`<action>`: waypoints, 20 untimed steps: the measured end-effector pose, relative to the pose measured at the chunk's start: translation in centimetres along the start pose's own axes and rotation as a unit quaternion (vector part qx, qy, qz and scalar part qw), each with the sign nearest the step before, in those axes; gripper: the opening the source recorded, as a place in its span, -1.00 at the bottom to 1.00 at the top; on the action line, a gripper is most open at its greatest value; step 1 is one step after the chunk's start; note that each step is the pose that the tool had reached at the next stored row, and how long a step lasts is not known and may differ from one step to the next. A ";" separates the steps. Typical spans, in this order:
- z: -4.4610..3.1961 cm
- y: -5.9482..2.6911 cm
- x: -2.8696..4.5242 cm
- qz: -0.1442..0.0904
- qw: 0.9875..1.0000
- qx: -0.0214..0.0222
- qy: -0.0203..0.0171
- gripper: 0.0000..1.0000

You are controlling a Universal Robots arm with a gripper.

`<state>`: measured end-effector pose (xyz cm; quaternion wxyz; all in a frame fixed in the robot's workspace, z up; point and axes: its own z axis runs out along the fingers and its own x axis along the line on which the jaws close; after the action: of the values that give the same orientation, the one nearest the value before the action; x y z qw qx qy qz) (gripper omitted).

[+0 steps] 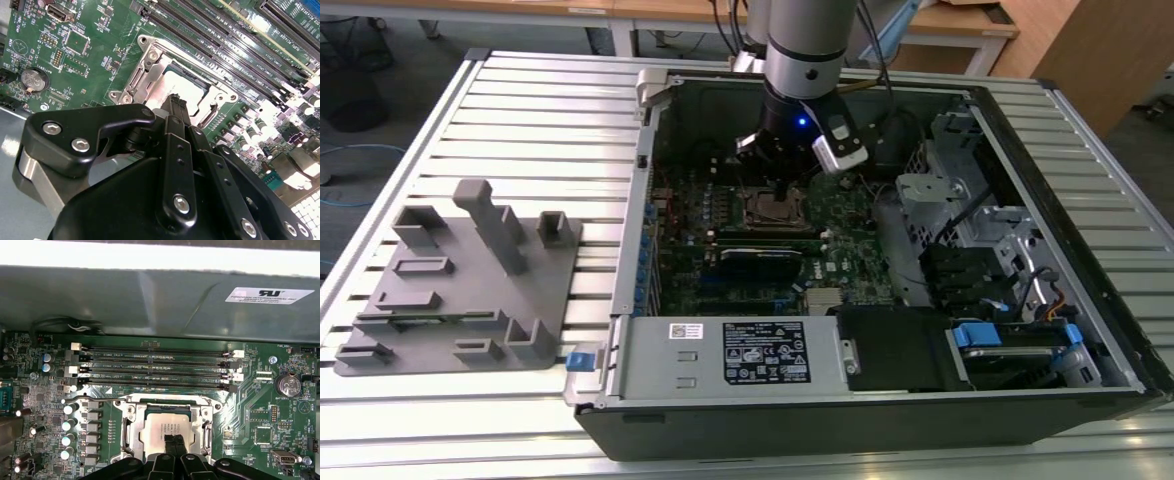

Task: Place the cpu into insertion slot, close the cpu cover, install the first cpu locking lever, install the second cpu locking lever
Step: 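Close the cpu cover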

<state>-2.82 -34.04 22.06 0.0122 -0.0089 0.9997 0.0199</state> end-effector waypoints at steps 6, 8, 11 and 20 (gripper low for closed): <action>-0.13 -0.01 0.00 0.000 1.000 0.000 0.000 -0.79; -0.46 0.02 -0.01 0.000 1.000 0.000 0.000 -0.79; -0.99 0.03 -0.02 0.000 1.000 0.000 0.000 -0.79; -1.19 0.04 -0.07 0.000 1.000 0.000 0.000 -0.79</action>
<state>-2.78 -34.05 23.26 0.0122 -0.0090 0.9997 0.0199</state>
